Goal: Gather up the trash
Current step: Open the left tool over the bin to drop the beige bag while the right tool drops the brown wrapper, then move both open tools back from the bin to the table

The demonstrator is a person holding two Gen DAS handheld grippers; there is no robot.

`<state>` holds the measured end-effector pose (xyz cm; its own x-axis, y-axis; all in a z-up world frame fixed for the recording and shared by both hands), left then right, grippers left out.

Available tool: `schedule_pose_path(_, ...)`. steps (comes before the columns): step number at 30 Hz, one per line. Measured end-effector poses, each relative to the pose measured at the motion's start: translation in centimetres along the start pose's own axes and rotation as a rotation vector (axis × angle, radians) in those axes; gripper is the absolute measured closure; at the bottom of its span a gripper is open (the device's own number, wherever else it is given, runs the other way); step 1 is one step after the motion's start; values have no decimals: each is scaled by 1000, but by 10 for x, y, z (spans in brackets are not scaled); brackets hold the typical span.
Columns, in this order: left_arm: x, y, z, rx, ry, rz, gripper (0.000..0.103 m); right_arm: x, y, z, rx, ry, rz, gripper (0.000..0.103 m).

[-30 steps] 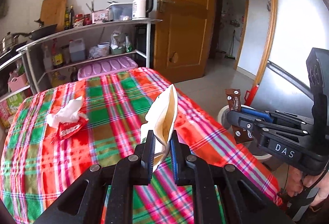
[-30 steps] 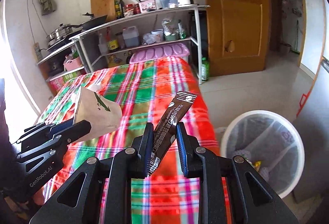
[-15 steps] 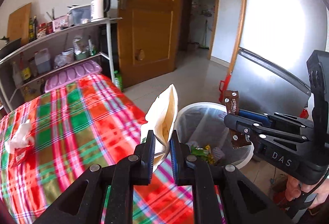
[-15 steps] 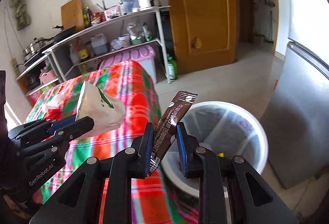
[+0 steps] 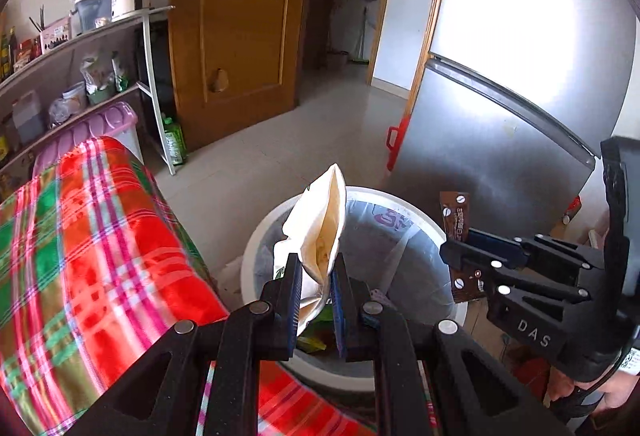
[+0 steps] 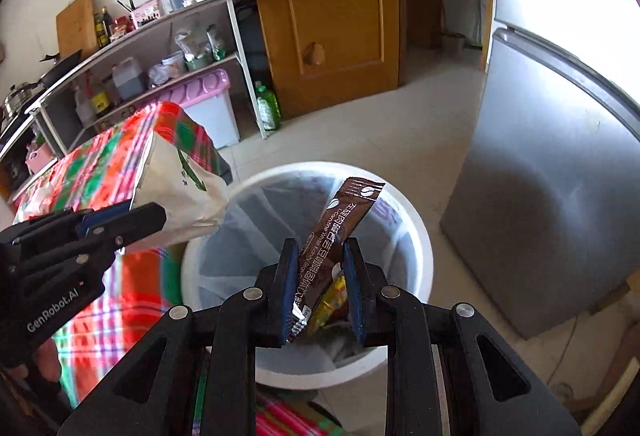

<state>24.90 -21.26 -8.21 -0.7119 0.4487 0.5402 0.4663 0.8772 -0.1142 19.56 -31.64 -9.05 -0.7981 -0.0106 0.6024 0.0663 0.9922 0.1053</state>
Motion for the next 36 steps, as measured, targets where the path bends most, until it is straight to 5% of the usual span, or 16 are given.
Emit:
schedule_pose_path(13,-32,-5,18,6,84,-16,86,-28,-8,22,36,93,4,77)
schedule_pose_path(17,-31,0,20,24,85,-19,74,-27,-12,23,26,92,18,52)
schedule_pose_path(36,17,16,13,53,30,-33,59,6,-2,12,2,12,40,52)
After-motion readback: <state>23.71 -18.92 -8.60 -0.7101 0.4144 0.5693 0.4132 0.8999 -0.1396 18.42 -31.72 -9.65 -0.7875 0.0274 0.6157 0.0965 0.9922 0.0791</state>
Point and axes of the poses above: each gripper's, at about its wrist camera, not at the fingertips, and x roughly against the way its jaws point, y to its left, z to its underside, the point moved 9 cm from there along -x, roughly the way its jaws point, and after that the axes turned 11 degrees about -y, right-handed, at the moved point
